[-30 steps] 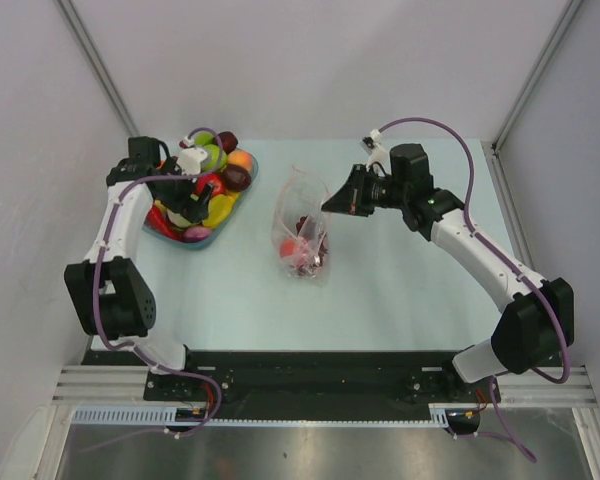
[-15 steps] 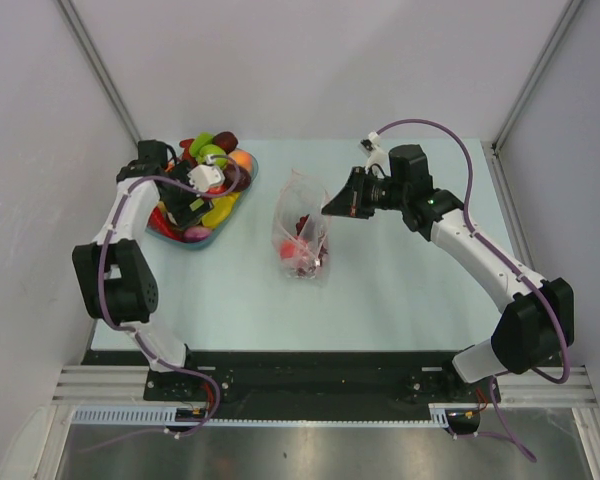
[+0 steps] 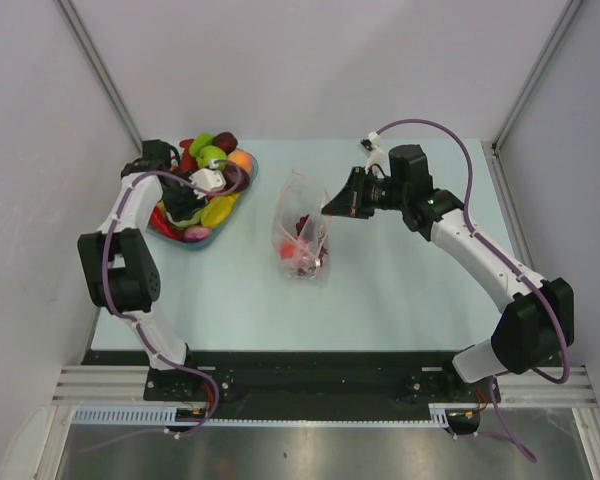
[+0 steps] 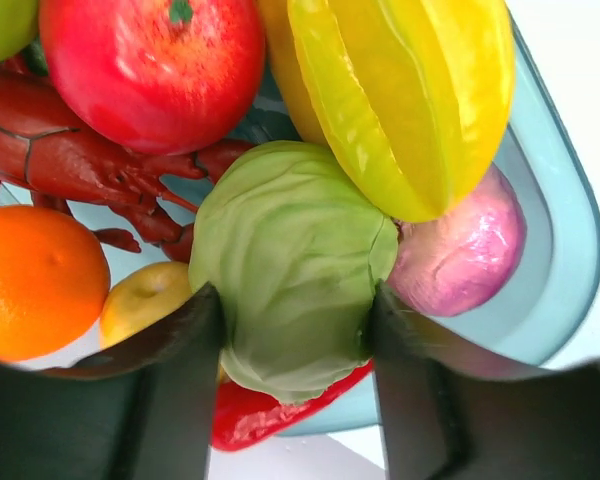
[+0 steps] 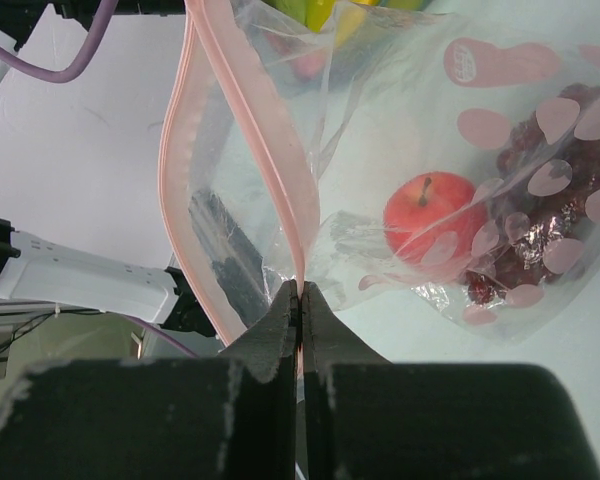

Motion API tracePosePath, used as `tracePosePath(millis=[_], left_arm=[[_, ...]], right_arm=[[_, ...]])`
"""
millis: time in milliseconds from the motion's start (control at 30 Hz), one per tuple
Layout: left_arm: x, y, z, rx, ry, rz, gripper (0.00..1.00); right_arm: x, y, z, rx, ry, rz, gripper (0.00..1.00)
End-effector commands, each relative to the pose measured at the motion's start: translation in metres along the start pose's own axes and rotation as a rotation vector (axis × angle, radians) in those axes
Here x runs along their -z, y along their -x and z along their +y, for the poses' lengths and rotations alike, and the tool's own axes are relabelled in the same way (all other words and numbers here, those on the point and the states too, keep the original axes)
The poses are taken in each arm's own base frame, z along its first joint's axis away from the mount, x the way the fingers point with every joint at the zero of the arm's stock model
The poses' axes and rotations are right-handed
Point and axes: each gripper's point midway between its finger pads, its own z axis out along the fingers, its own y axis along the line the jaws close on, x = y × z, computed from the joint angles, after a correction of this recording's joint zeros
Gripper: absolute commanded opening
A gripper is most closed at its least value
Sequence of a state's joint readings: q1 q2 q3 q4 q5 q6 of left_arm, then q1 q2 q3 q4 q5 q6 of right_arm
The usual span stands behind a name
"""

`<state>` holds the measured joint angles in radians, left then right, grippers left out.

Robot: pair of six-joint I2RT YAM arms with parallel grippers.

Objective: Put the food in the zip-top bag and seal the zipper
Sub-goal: Pick up the fake vegetable from the bin.

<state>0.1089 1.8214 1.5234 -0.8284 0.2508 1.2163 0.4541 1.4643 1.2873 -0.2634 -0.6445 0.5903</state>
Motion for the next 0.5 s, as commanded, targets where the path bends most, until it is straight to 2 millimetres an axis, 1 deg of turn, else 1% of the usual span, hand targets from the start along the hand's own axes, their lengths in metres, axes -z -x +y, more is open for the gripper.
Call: tracePosePath(millis=[0,33,67,100,167,200,267,333,367,400,433,467], left_arm=[[0.032,0.010,0.005,-0.009,0.008,-0.032,0.49],[0.036,0.012,0.005,-0.013,0.012,-0.040,0.43],[0.042,0.013,0.004,-0.012,0.012,-0.045,0.41],[0.052,0.018,0.008,-0.017,0.033,-0.057,0.34],[0.061,0.022,0.006,-0.019,0.028,-0.068,0.29],[0.067,0.026,0.010,-0.022,0.044,-0.080,0.27],[0.076,0.030,0.010,-0.020,0.049,-0.088,0.25],[0.084,0.033,0.012,-0.022,0.063,-0.092,0.19],[0.088,0.034,0.010,-0.016,0.055,-0.097,0.15],[0.096,0.039,0.013,-0.021,0.066,-0.108,0.06],[0.105,0.044,0.014,-0.017,0.074,-0.123,0.03],[0.111,0.050,0.008,-0.001,0.056,-0.149,0.00]], right_arm=[[0.006,0.020,0.021,0.066,0.050,-0.055,0.00],[0.006,0.021,0.021,0.067,0.050,-0.056,0.00],[0.005,0.020,0.021,0.064,0.052,-0.053,0.00],[0.005,0.020,0.020,0.064,0.052,-0.053,0.00],[0.003,0.019,0.020,0.060,0.055,-0.049,0.00],[0.002,0.019,0.020,0.060,0.058,-0.046,0.00],[0.000,0.019,0.021,0.061,0.060,-0.047,0.00],[-0.001,0.019,0.022,0.062,0.065,-0.046,0.00],[-0.001,0.020,0.022,0.063,0.066,-0.051,0.00],[-0.002,0.020,0.022,0.060,0.067,-0.050,0.00],[-0.002,0.020,0.021,0.060,0.065,-0.053,0.00],[-0.002,0.021,0.023,0.066,0.067,-0.056,0.00]])
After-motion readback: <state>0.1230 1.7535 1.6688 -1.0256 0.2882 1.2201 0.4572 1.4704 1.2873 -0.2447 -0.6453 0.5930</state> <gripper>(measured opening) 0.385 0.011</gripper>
